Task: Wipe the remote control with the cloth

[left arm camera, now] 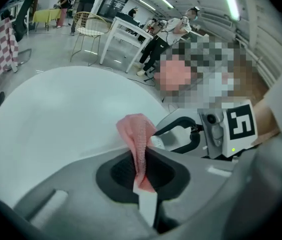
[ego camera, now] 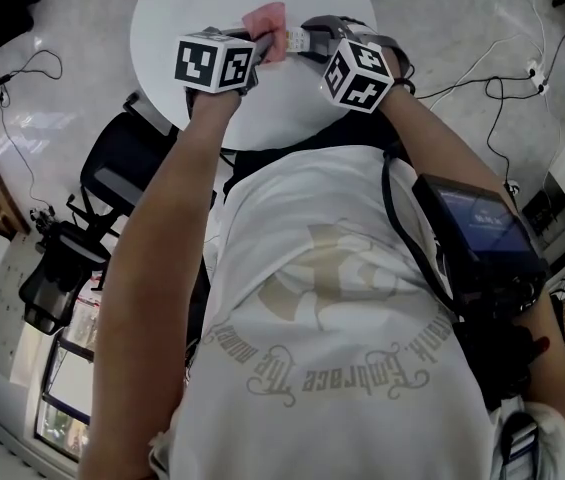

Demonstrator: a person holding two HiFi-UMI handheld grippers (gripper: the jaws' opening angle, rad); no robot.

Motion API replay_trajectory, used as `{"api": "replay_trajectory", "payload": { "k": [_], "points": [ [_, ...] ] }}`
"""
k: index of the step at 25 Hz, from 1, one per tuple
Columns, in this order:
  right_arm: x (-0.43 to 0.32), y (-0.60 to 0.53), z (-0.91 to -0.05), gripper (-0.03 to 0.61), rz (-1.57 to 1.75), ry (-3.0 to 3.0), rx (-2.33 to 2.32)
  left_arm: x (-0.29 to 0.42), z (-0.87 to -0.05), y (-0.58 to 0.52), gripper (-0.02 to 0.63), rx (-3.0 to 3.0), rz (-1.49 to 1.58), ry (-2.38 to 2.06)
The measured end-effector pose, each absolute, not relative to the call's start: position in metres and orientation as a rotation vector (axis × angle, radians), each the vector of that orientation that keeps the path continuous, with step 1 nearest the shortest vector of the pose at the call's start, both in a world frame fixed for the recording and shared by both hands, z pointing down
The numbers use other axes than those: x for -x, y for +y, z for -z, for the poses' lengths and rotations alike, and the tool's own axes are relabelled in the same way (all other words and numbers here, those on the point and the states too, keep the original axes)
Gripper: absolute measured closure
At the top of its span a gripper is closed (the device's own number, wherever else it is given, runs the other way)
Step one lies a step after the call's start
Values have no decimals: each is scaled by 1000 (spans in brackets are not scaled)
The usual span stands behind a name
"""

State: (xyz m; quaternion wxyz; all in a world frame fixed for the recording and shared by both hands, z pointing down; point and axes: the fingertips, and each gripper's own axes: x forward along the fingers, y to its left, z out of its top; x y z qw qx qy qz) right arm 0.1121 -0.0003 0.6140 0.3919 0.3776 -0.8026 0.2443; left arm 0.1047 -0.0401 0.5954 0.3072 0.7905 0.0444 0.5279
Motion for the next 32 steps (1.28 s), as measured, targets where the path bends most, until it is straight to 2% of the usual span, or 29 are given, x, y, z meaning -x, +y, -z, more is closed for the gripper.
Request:
{"api": "replay_trajectory", "payload": {
  "k": [9,15,32],
  "points": [
    [-135,12,-623,365,-630,-2044,-934,-169,-587,26,595,-2031,-1233,346],
    [-127,7,-623,365,-640,-2049,-914,-133,-605,-24,595,-2026,-1256,98],
    [-110,-5,-617,365,-589,-2041,-823,-38,-613,-100,595,-1999,-1258,-241]
  ]
}}
